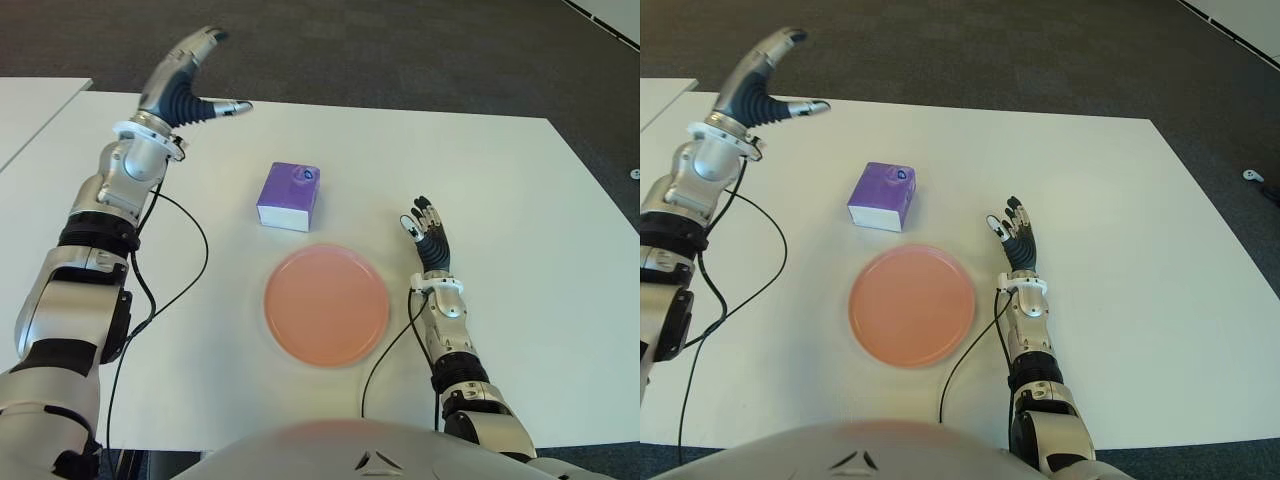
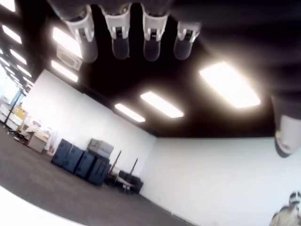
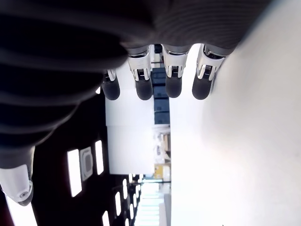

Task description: Put the tissue paper into the plate.

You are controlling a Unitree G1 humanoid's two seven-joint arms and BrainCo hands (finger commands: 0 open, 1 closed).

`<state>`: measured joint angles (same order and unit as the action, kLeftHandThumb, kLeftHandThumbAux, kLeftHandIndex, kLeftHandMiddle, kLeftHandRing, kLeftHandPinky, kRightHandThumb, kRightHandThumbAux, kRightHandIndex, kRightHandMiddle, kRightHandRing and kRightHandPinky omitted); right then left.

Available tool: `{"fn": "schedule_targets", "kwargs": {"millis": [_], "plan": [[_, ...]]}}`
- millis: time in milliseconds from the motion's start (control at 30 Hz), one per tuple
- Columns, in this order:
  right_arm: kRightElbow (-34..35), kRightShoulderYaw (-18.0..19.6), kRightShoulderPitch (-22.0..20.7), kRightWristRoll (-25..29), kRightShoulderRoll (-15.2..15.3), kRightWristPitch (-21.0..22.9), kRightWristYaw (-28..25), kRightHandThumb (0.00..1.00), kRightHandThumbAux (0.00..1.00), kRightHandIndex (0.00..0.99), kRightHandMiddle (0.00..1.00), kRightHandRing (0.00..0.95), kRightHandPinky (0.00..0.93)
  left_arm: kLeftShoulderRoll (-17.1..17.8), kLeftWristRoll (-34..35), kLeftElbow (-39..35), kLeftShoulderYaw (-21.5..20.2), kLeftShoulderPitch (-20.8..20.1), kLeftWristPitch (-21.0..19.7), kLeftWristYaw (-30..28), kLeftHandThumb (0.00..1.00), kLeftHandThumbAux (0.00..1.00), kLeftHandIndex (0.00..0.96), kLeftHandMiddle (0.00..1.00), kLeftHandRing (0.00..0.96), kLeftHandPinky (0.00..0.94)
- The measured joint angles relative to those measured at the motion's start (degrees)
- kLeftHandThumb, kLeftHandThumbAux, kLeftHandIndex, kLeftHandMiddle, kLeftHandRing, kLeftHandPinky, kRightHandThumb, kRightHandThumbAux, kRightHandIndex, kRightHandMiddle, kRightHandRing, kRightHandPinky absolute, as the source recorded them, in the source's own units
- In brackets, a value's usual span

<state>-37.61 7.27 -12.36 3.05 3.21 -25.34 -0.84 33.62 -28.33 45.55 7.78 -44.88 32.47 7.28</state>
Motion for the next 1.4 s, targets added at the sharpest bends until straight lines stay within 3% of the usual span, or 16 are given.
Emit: {"fn": "schedule_targets", "kwargs": {"millis": [267, 800, 1000, 1400], "plan": [[-1.02, -0.12, -0.61, -0.04, -0.01, -0.66, -0.15, 0.063, 0.530, 0.000, 0.017, 0.000, 0.004, -0.55, -6.75, 2.07, 7.78, -1.47, -0.15, -0.91, 0.152, 0.345, 0.000, 0.000, 0.000, 0.000], [-1.96, 0.04, -1.28, 0.26, 0.02, -0.79, -0.57, 0.066, 0.540, 0.000, 0.017, 0.000, 0.000, -1.12, -24.95, 13.83, 26.65, -3.63, 1.52, 4.85, 0.071, 0.294, 0.000, 0.000, 0.000, 0.000], [-2.26, 0.07, -1.46, 0.23, 0.14, -0.77, -0.59, 0.062, 0.535, 0.000, 0.015, 0.000, 0.000, -2.10, -28.30, 16.18, 31.14, -6.45, 0.64, 4.62, 0.041, 0.254, 0.000, 0.000, 0.000, 0.000], [-2.92, 0.01, -1.93, 0.60, 0.13, -0.78, -1.87, 0.070, 0.571, 0.000, 0.026, 0.000, 0.000, -4.88, -32.20, 20.48, 37.87, -10.51, -5.22, 6.03, 0.028, 0.183, 0.000, 0.000, 0.000, 0.000]]}}
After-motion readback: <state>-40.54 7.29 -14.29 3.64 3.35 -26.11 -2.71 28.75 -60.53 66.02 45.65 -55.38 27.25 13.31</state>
